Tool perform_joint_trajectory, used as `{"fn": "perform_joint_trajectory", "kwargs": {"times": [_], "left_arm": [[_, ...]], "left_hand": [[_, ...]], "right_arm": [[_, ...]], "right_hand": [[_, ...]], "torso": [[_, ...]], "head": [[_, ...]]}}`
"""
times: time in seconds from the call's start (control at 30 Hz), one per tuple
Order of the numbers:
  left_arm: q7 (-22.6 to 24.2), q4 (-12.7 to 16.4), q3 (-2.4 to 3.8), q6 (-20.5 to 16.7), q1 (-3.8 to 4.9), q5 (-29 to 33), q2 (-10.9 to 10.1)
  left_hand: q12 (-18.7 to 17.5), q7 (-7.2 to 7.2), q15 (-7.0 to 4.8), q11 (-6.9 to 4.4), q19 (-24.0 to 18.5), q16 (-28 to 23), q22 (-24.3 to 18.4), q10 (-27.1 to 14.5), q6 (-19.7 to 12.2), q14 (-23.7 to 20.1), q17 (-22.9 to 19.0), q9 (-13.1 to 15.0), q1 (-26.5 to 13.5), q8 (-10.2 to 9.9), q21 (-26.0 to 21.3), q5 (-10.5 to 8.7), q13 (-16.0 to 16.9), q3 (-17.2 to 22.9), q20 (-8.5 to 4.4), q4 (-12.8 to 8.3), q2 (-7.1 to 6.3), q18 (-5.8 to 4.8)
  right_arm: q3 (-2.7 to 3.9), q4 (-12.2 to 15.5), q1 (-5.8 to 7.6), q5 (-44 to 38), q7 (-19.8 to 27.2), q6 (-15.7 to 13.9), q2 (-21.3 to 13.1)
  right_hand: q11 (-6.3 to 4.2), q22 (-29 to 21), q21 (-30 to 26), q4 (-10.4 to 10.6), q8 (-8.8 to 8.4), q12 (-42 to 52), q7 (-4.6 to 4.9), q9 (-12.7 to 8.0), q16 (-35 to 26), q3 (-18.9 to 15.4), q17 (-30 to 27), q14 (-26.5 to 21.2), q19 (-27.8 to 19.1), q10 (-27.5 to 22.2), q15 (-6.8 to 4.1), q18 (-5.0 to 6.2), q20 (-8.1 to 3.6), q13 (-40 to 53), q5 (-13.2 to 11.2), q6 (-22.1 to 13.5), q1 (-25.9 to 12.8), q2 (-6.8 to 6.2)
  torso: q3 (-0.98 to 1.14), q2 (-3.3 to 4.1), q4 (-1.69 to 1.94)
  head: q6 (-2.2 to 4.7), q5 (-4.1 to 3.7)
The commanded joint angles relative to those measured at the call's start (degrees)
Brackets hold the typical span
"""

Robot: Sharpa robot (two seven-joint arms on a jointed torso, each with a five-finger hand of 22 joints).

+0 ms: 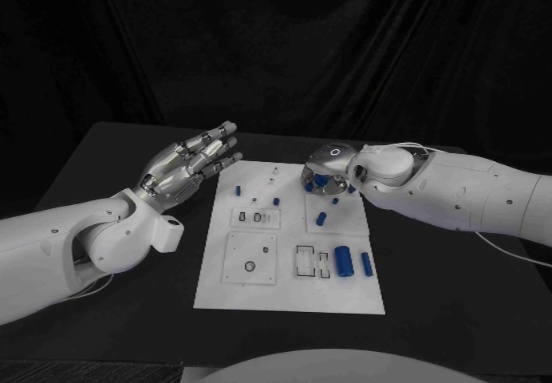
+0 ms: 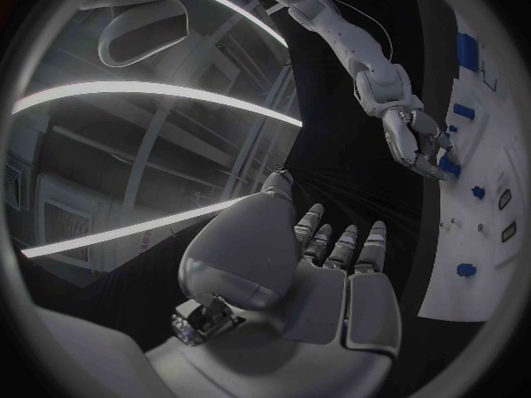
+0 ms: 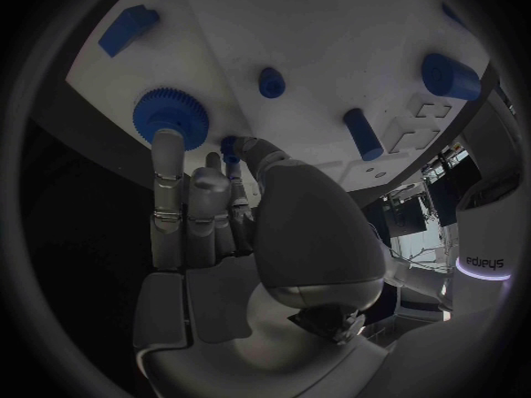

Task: Assemble the parts on the task board

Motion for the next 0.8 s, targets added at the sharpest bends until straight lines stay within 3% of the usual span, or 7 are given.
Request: {"fn": "perform_joint_trajectory", "kwargs": {"times": [0.03, 0.1, 0.23, 0.5, 0.67, 0.8], "left_arm": [[7.0, -0.1, 0.05, 1.3, 0.1, -0.1, 0.2], [6.9, -0.3, 0.05, 1.5, 0.08, -0.1, 0.3], [6.6, -0.6, 0.05, 1.8, 0.06, -0.1, 0.4], [6.1, -0.7, 0.04, 2.2, 0.03, -0.1, 0.1], [5.7, -0.6, 0.04, 1.9, 0.02, -0.1, -0.2], [5.5, -0.1, 0.04, 1.1, 0.03, -0.1, -0.6]], "left_hand": [[-0.8, 0.07, 0.48, 0.43, 0.1, 0.2, 0.1, -0.4, -0.1, -0.2, 0.0, 1.0, 0.9, 0.8, 0.5, 0.91, -0.7, 2.2, 0.16, -0.7, -0.19, 0.02], [-0.8, 0.06, 0.49, 0.42, 0.1, 0.2, 0.1, -0.4, -0.1, -0.2, 0.0, 1.0, 0.9, 0.8, 0.5, 0.93, -0.7, 2.2, 0.16, -0.7, -0.18, 0.01], [-0.8, 0.05, 0.5, 0.4, 0.1, 0.2, 0.2, -0.4, -0.1, -0.2, 0.0, 1.0, 1.0, 0.8, 0.5, 0.94, -0.7, 2.2, 0.17, -0.7, -0.17, 0.0], [-0.8, 0.08, 0.68, 0.46, 0.2, 0.3, 0.2, -0.4, -0.2, -0.2, 0.0, 1.0, 1.4, 0.8, 0.6, 1.11, -0.7, 2.8, 0.24, -1.1, 0.05, -0.1], [-0.8, 0.13, 0.74, 0.51, 0.3, 0.4, 0.2, -0.4, -0.1, -0.1, 0.1, 1.0, 1.5, 0.8, 0.6, 1.19, -0.7, 2.9, 0.27, -1.2, 0.04, -0.13], [-0.8, 0.19, 0.8, 0.56, 0.3, 0.5, 0.2, -0.4, 0.2, -0.1, 0.1, 1.0, 1.6, 0.9, 0.6, 1.31, -0.7, 3.0, 0.27, -1.4, -0.09, -0.19]], "right_arm": [[0.03, -0.6, -0.33, 0.3, 1.7, -2.8, 0.3], [0.03, -1.0, -0.48, 0.3, 2.5, -3.8, 0.5], [0.03, -1.4, -0.66, 0.4, 3.5, -5.6, 0.7], [0.03, -0.8, -0.63, 1.1, 4.3, -9.3, -0.1], [0.03, 0.4, 0.6, 3.1, 3.8, -10.3, -0.7], [0.03, 1.3, 2.49, 3.8, 3.1, -9.1, -0.6]], "right_hand": [[-0.85, 4.2, 3.6, -0.3, 1.12, 0.4, 0.57, 1.1, 3.1, 2.5, 3.1, 1.7, 2.1, 2.5, -0.41, 0.02, -0.44, 0.8, -0.3, 2.4, 1.8, -0.01], [-1.3, 7.6, 6.1, -0.7, 1.58, -0.2, 1.16, 1.8, 4.4, 3.4, 5.1, 2.5, 3.5, 4.3, -0.82, -0.56, -0.83, 0.4, -2.0, 3.8, 2.2, 0.17], [-1.6, 10.8, 8.4, -1.0, 2.65, -0.4, 1.31, 2.8, 5.3, 3.8, 6.5, 3.1, 4.6, 7.2, -1.01, -1.07, -1.08, 0.2, -3.7, 6.3, 2.3, 0.64], [-1.86, 14.6, 11.1, -1.6, 3.88, -1.2, 1.37, 4.3, 6.5, 3.6, 8.5, 4.1, 6.0, 12.0, -1.31, -1.66, -1.39, -0.2, -4.3, 9.6, 2.7, 1.34], [-1.75, 15.2, 11.4, -1.9, 3.92, -1.8, 1.54, 4.7, 6.6, 3.6, 8.8, 4.3, 6.2, 12.9, -1.31, -1.73, -1.43, -0.5, -4.8, 10.1, 3.1, 1.51], [-1.55, 15.5, 11.6, -2.0, 3.76, -2.3, 1.76, 4.8, 6.6, 3.6, 8.8, 4.3, 6.2, 13.4, -1.18, -1.78, -1.37, -0.7, -5.6, 10.2, 3.2, 1.57]], "torso": [[-0.03, -0.01, 0.03], [-0.02, 0.01, 0.05], [0.02, 0.0, 0.05], [-0.04, -0.02, 0.03], [-0.07, -0.03, 0.03], [-0.06, -0.05, 0.0]], "head": [[-0.22, -0.1], [-0.27, -0.17], [-0.48, -0.16], [-0.55, 0.22], [-0.63, 0.31], [-0.09, 0.44]]}}
